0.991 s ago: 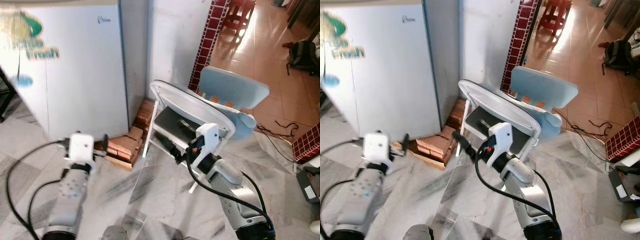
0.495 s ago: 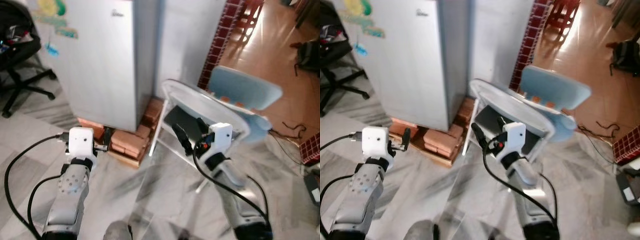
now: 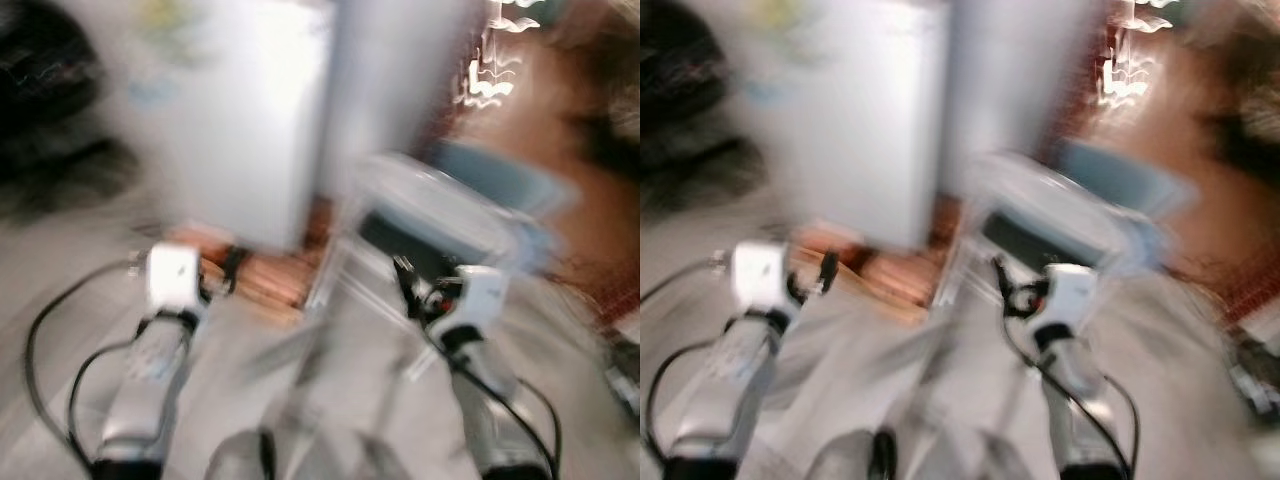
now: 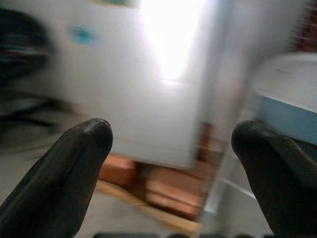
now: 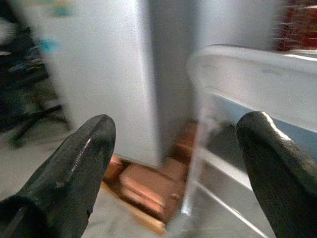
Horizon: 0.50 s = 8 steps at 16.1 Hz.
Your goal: Restocking fridge
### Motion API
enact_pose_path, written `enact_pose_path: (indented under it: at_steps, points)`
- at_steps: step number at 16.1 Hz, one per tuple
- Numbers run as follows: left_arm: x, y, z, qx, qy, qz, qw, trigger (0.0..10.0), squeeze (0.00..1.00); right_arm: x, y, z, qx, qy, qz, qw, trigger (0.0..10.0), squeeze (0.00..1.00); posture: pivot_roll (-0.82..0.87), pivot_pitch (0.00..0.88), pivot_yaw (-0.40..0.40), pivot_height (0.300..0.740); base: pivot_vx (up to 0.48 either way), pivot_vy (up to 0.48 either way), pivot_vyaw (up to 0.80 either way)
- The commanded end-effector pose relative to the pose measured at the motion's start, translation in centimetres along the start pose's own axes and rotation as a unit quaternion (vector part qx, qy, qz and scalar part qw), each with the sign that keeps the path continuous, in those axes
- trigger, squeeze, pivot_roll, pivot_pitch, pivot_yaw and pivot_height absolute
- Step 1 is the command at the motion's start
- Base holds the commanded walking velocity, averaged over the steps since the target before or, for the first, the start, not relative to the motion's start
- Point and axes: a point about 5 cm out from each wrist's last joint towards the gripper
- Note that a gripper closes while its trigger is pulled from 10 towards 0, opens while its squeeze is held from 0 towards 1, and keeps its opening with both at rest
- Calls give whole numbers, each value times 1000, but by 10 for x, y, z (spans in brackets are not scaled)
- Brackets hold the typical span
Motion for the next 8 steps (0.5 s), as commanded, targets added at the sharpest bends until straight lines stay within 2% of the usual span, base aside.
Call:
enact_pose_path:
  at_steps: [1, 6, 8]
  points:
    - [1, -10, 0, 28, -3, -3, 1000, 10000, 0, -2, -4, -5, 6, -13, 2, 1000, 10000, 0, 117, 50, -56, 740, 0, 476, 0]
    - [3, -11, 1, 25, -4, -9, 1000, 10000, 0, 0, -6, -7, 7, -19, 3, 1000, 10000, 0, 113, 32, -60, 740, 0, 472, 0]
    - [4, -14, -1, 31, -2, -8, 999, 10000, 0, -1, -7, -7, 9, -23, 1, 1000, 10000, 0, 113, 31, -60, 740, 0, 0, 0]
Point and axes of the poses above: a point about 5 cm out from each wrist's last joint towards the gripper, its own z axis pointing out of the wrist towards the gripper, its own y axis along the axis of the wrist's last joint, x = y × z, and after that the axes turned 13 degrees about -z, right-handed
